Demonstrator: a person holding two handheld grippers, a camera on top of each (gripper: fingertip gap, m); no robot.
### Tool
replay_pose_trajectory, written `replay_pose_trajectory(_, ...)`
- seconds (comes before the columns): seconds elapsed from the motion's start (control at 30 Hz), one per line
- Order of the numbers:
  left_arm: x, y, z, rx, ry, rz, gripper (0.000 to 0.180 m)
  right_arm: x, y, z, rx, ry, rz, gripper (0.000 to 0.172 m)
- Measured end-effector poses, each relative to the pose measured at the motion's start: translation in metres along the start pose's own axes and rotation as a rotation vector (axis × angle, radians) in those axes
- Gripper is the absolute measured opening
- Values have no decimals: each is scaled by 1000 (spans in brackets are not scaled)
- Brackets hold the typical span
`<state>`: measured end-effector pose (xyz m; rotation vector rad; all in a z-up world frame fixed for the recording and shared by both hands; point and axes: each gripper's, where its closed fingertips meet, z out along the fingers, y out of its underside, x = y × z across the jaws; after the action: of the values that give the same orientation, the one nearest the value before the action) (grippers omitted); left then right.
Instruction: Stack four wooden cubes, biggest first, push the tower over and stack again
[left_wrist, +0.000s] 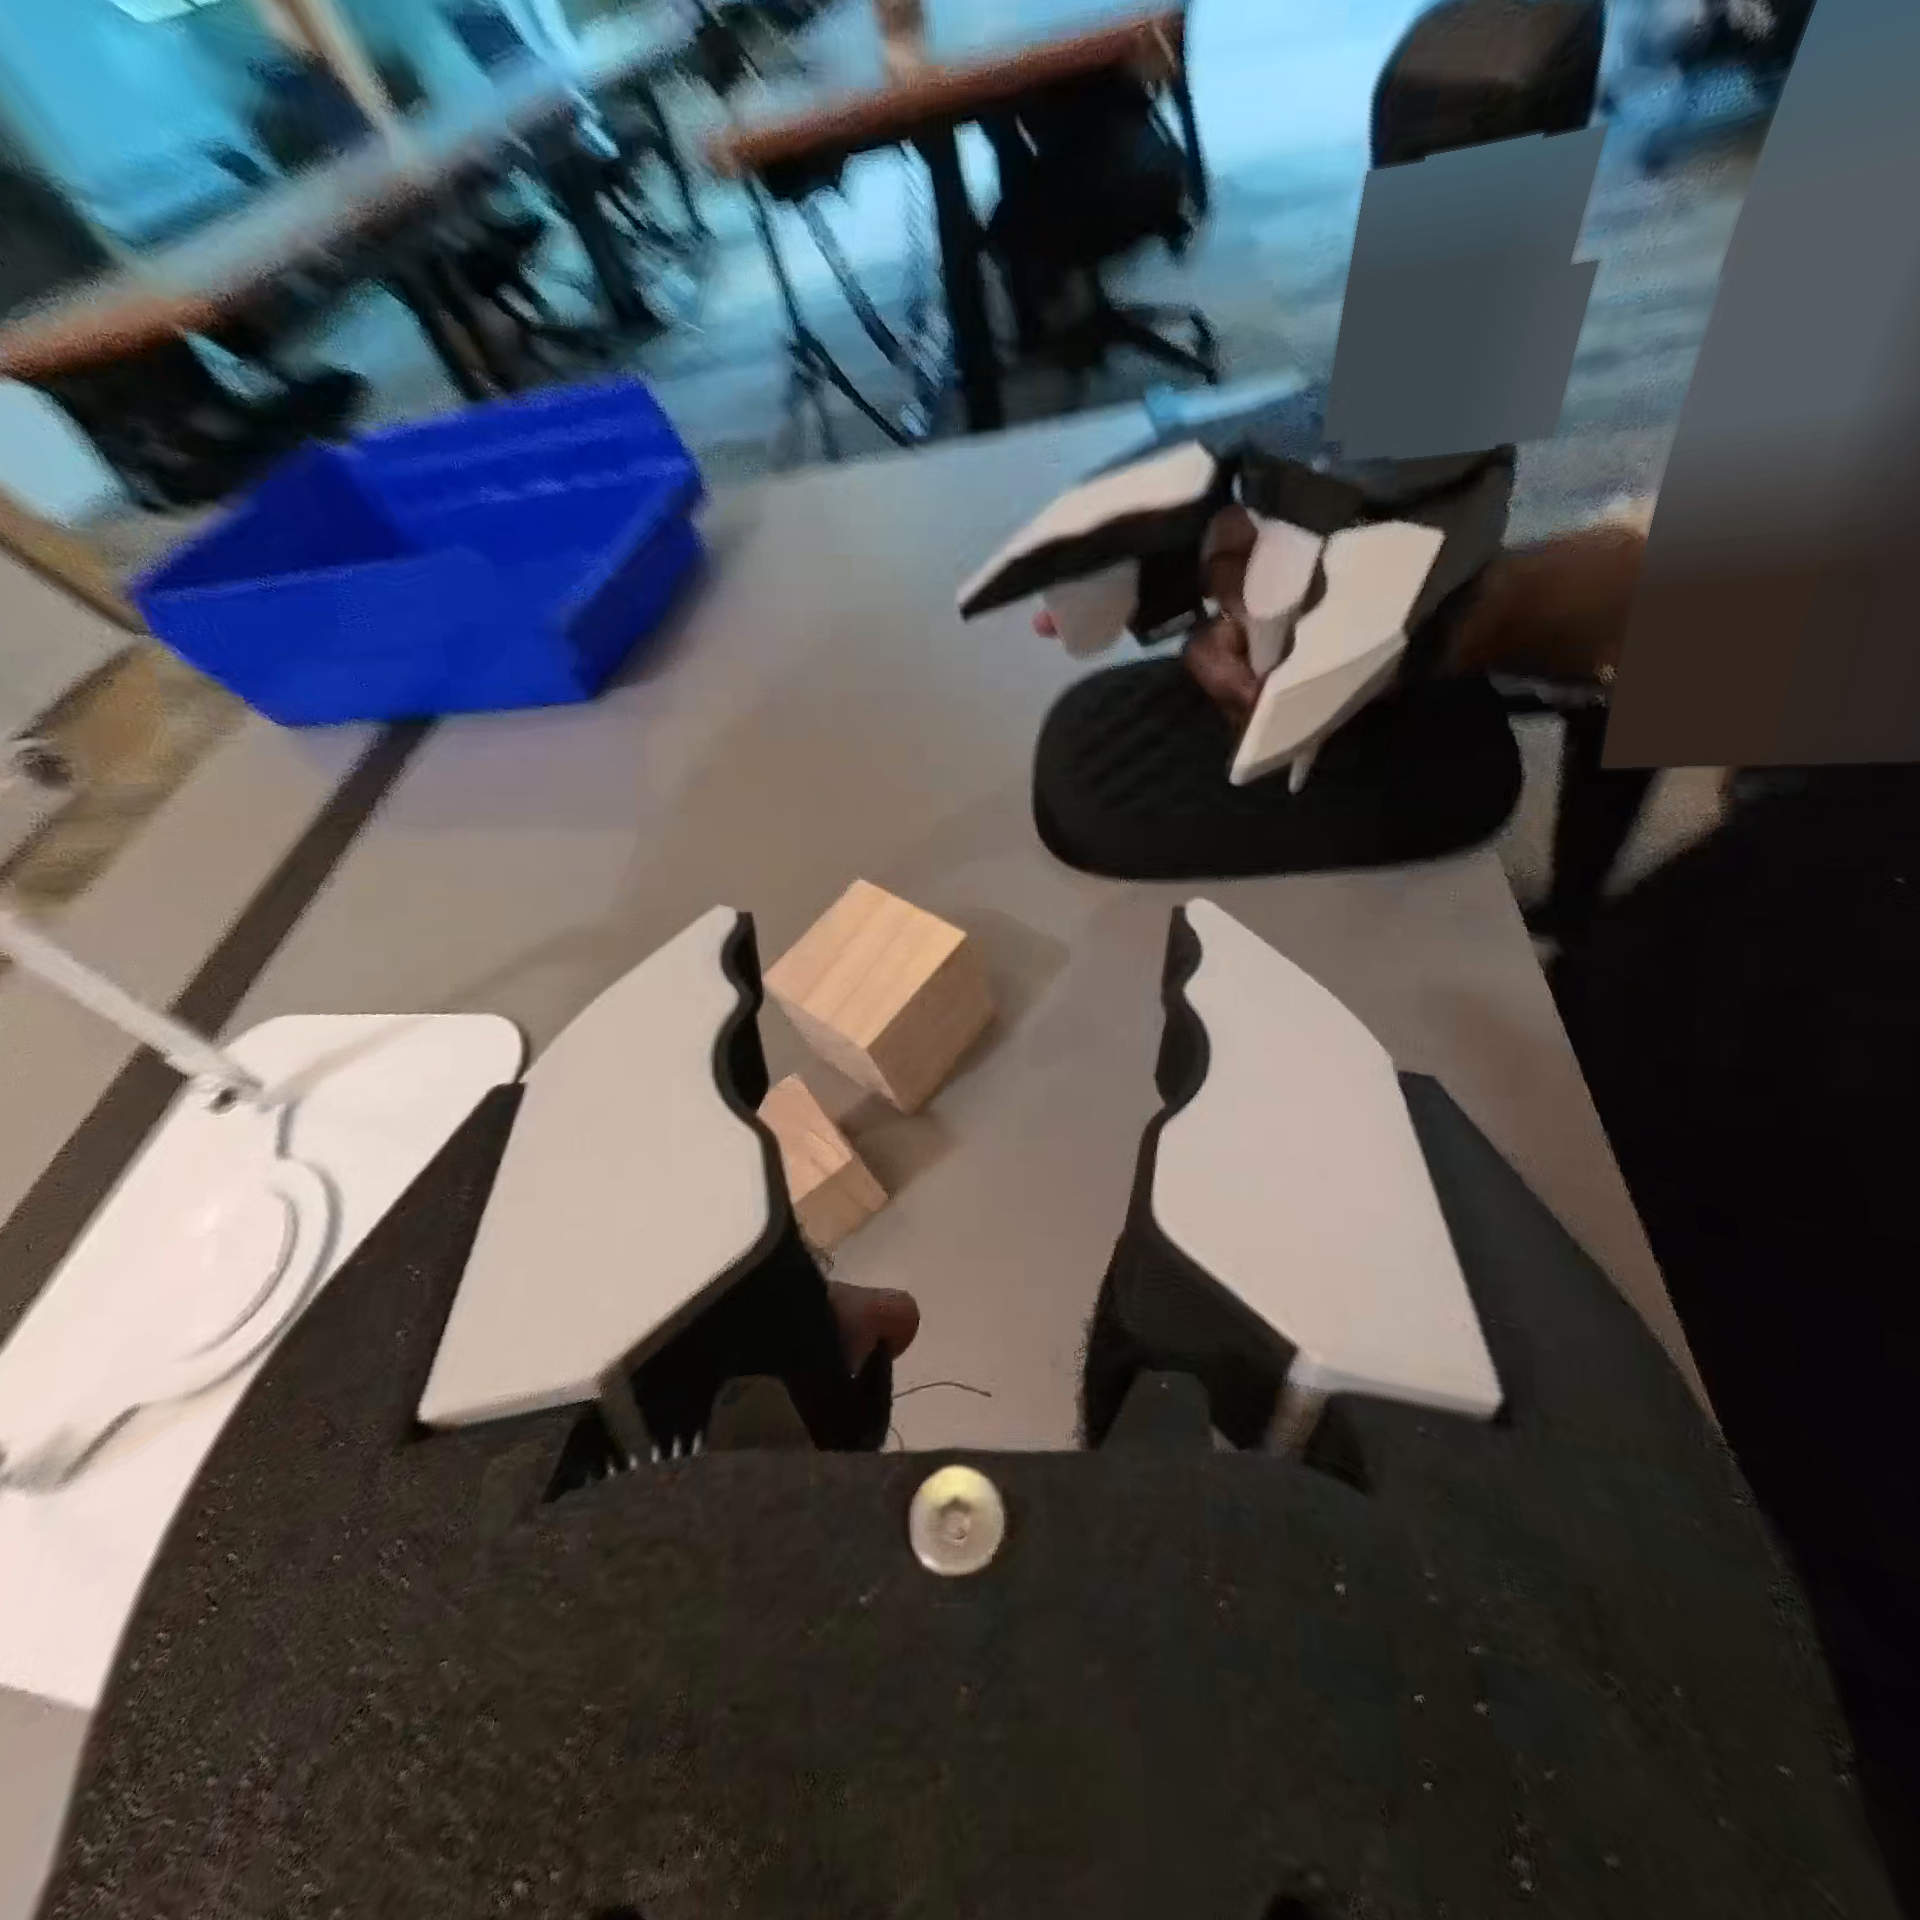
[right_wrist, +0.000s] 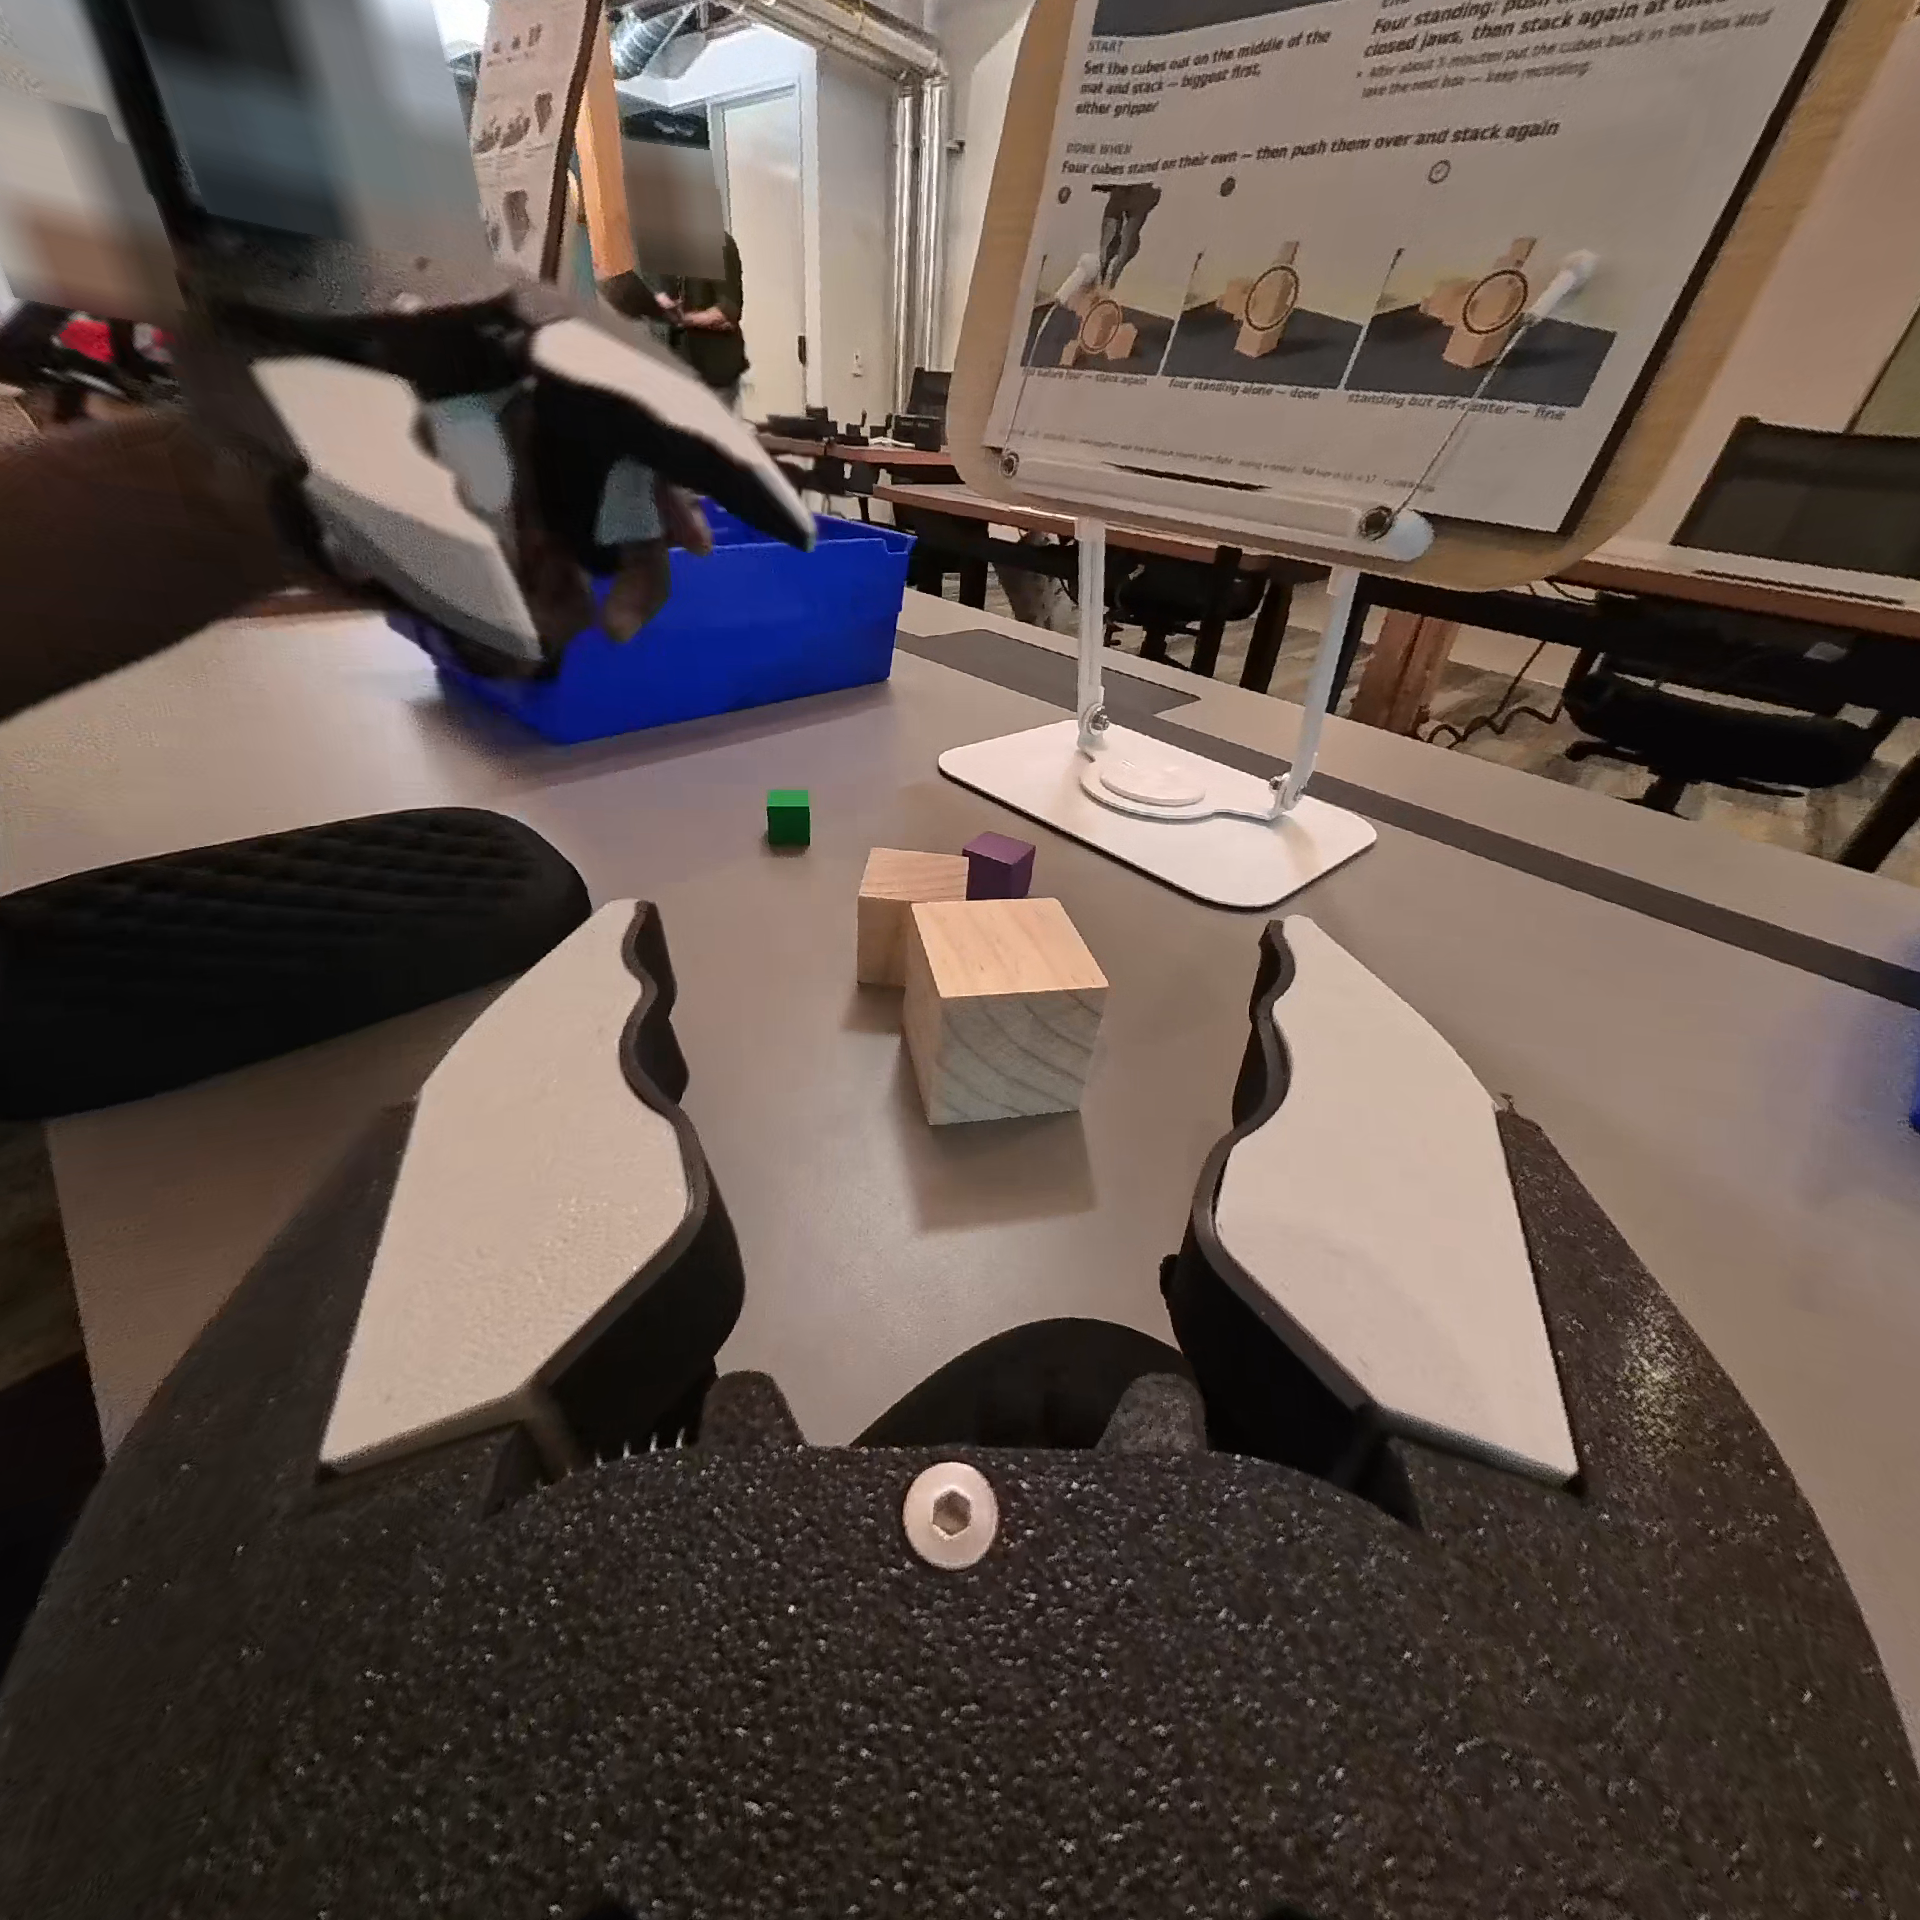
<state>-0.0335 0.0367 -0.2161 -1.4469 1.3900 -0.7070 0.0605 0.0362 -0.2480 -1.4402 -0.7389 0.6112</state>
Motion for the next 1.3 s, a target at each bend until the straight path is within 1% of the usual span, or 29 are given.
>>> replay_pose_trajectory(0.13, -16, 12, 21, -292, 171, 98, 75, 0, 0, -1, 10, 1, 2, 104)
replay_pose_trajectory(0.23, -18, 21, 41, -432, 296, 186, 64, 2, -1, -2, 21, 9, 13, 102)
replay_pose_trajectory(0.3, -20, 26, 53, -517, 358, 234, 62, 3, -1, -2, 25, 9, 17, 100)
replay_pose_trajectory(0.47, -21, 43, 77, -735, 472, 339, 75, 2, -2, -3, 33, 4, 20, 97)
replay_pose_trajectory(0.53, -21, 52, 84, -812, 501, 388, 76, 3, -2, -3, 35, 4, 31, 96)
replay_pose_trajectory(0.63, -31, 72, 91, -932, 503, 455, 76, 4, -2, -4, 40, 5, 41, 96)
replay_pose_trajectory(0.73, -28, 83, 95, -963, 537, 442, 74, 5, -2, -4, 41, 7, 46, 96)
replay_pose_trajectory(0.87, -26, 89, 102, -940, 548, 460, 71, 6, -2, -3, 35, 1, 57, 94)
replay_pose_trajectory(0.97, -26, 95, 104, -929, 557, 484, 58, 6, -1, -3, 31, -2, 60, 94)
replay_pose_trajectory(1.03, -25, 95, 104, -914, 556, 470, 58, 5, -1, -2, 30, -6, 58, 95)
replay_pose_trajectory(1.13, -24, 91, 100, -904, 522, 407, 58, 2, -1, -2, 25, -31, 53, 96)
replay_pose_trajectory(1.3, -27, 69, 82, -860, 400, 315, 58, -2, -1, -2, 29, -79, 66, 96)
